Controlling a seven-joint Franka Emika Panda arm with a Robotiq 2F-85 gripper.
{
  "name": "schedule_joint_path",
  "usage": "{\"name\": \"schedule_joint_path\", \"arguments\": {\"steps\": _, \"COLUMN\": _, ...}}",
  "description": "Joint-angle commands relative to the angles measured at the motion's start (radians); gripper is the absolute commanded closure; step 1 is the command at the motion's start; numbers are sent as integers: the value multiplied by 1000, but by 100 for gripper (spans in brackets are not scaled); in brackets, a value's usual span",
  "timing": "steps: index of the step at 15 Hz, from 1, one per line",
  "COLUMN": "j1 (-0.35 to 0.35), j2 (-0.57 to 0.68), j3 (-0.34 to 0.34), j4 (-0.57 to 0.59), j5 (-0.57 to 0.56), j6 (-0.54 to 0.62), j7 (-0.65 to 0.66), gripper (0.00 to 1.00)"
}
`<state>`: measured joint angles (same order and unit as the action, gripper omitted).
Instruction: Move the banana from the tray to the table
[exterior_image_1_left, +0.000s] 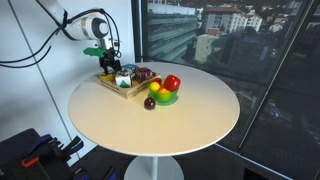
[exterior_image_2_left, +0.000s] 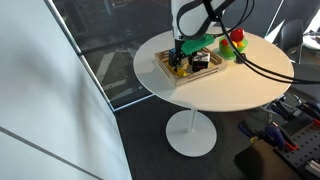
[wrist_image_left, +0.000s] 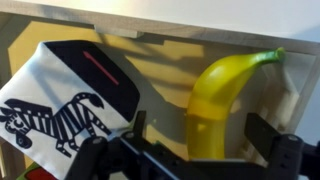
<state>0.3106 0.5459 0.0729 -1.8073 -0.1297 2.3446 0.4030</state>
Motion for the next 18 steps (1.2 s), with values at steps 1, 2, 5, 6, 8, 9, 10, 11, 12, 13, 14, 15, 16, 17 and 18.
{"name": "schedule_joint_path", "arguments": {"steps": 1, "j1": 12, "j2": 27, "j3": -19, "j4": 44, "j5": -1, "j6": -27, "j7": 12, "gripper": 0}}
{"name": "schedule_joint_path", "arguments": {"steps": 2, "j1": 13, "j2": 31, "j3": -21, "j4": 49, "j5": -3, "j6": -27, "j7": 13, "gripper": 0}}
{"name": "schedule_joint_path", "arguments": {"steps": 5, "j1": 18, "j2": 42, "j3": -25, "j4": 63, "j5": -7, "j6": -33, "j7": 15, "gripper": 0}}
{"name": "schedule_joint_path", "arguments": {"steps": 6, "j1": 20, "j2": 47, "j3": -25, "j4": 70, "j5": -8, "j6": -35, "j7": 16, "gripper": 0}}
{"name": "schedule_joint_path", "arguments": {"steps": 8, "j1": 24, "j2": 58, "j3": -26, "j4": 82, "j5": -9, "j6": -39, "j7": 15, "gripper": 0}}
{"name": "schedule_joint_path", "arguments": {"steps": 9, "j1": 26, "j2": 63, "j3": -26, "j4": 88, "j5": -8, "j6": -40, "j7": 15, "gripper": 0}}
{"name": "schedule_joint_path", "arguments": {"steps": 10, "j1": 28, "j2": 69, "j3": -26, "j4": 93, "j5": -8, "j6": -41, "j7": 14, "gripper": 0}}
{"name": "schedule_joint_path", "arguments": {"steps": 11, "j1": 30, "j2": 73, "j3": -26, "j4": 99, "j5": -7, "j6": -43, "j7": 13, "gripper": 0}}
{"name": "schedule_joint_path", "arguments": {"steps": 12, "j1": 32, "j2": 78, "j3": -26, "j4": 104, "j5": -7, "j6": -45, "j7": 14, "gripper": 0}}
{"name": "schedule_joint_path", "arguments": {"steps": 13, "j1": 35, "j2": 82, "j3": -27, "j4": 108, "j5": -7, "j6": -47, "j7": 14, "gripper": 0}}
{"name": "schedule_joint_path", "arguments": {"steps": 14, "j1": 37, "j2": 87, "j3": -28, "j4": 111, "j5": -9, "j6": -47, "j7": 13, "gripper": 25}}
{"name": "schedule_joint_path", "arguments": {"steps": 15, "j1": 39, "j2": 91, "j3": -29, "j4": 114, "j5": -11, "j6": -47, "j7": 13, "gripper": 26}}
{"name": "schedule_joint_path", "arguments": {"steps": 16, "j1": 40, "j2": 93, "j3": -30, "j4": 117, "j5": -11, "j6": -50, "j7": 13, "gripper": 34}}
{"name": "schedule_joint_path", "arguments": {"steps": 17, "j1": 41, "j2": 97, "j3": -31, "j4": 122, "j5": -11, "j6": -54, "j7": 12, "gripper": 42}}
{"name": "schedule_joint_path", "arguments": {"steps": 18, "j1": 43, "j2": 99, "j3": -33, "j4": 125, "j5": -12, "j6": -58, "j7": 12, "gripper": 51}}
